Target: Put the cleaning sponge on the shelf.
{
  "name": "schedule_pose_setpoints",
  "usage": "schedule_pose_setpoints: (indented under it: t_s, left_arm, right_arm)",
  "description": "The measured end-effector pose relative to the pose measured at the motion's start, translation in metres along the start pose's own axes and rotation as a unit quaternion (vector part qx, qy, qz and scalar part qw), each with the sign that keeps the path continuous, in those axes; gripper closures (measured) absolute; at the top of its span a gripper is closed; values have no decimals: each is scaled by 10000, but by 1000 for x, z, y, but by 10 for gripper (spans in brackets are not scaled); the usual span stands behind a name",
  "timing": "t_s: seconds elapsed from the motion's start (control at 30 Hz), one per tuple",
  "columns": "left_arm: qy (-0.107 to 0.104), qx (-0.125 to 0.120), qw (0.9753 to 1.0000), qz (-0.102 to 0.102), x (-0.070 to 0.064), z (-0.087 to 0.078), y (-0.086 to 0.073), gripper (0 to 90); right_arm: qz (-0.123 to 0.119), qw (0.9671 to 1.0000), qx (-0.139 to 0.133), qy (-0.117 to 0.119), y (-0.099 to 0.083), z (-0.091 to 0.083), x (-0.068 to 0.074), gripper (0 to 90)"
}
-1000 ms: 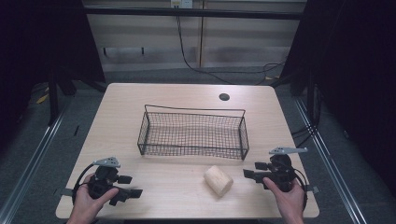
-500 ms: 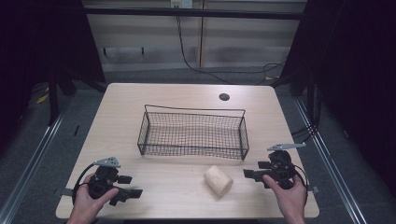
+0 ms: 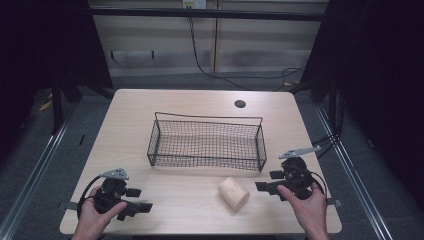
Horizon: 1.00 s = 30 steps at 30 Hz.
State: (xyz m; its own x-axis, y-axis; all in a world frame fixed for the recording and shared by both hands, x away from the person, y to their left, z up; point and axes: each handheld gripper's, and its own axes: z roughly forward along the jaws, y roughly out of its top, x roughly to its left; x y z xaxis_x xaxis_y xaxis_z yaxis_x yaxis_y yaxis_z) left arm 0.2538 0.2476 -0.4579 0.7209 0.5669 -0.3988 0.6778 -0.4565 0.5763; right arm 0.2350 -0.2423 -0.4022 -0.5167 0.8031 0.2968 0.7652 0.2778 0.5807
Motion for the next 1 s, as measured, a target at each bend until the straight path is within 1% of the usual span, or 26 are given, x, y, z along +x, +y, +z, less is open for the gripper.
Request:
schedule_pose_setpoints:
  t_s: [0.03,0.1,0.13,0.17,0.23,0.27,0.3,0.33,0.43,0.47,0.6,0.67,0.73,0.83,0.87,0.93,1.0]
  left_arm:
    - [7,11,10000,8,0,0,0,214]
    - [16,21,10000,13,0,1,0,214]
    - [16,27,10000,13,0,1,0,214]
    - [3,41,10000,7,0,1,0,214]
    - [4,36,10000,3,1,1,0,214]
    - [-2,31,10000,2,1,1,0,214]
    - [11,12,10000,-11,1,1,0,214]
    - [16,15,10000,13,1,1,0,214]
    - [6,6,10000,1,1,1,0,214]
    - [-2,5,10000,-3,1,1,0,214]
    - [12,12,10000,8,1,1,0,214]
    - [13,18,10000,12,1,1,0,214]
    - [13,9,10000,-1,1,1,0,214]
    - [8,8,10000,-23,1,1,0,214]
    - [9,5,10000,-25,1,1,0,214]
    - [0,14,10000,-35,1,1,0,214]
    - [5,14,10000,-3,1,1,0,214]
  right_arm:
    - [-6,10000,52,10,3,0,1,257]
    - [15,9997,182,150,10,1,2,252]
    - [9,9994,285,177,14,2,3,254]
    - [4,9992,385,142,17,3,4,254]
    - [13,9990,438,91,22,5,6,253]
    - [8,9988,486,108,24,6,6,254]
    - [-46,9985,515,173,26,8,7,254]
    - [-44,9980,599,220,28,10,8,254]
    - [-119,9971,711,256,33,13,10,253]
    - [-180,9968,729,277,34,14,10,253]
    - [-190,9952,872,407,38,15,14,234]
    - [-225,9948,880,453,40,15,14,220]
    - [-236,9939,980,436,41,16,15,214]
    - [-314,9930,1051,439,43,17,16,210]
    - [-304,9927,1075,456,43,18,17,210]
    - [-341,9909,1220,451,45,20,20,210]
    - [-412,9892,1331,450,47,23,21,210]
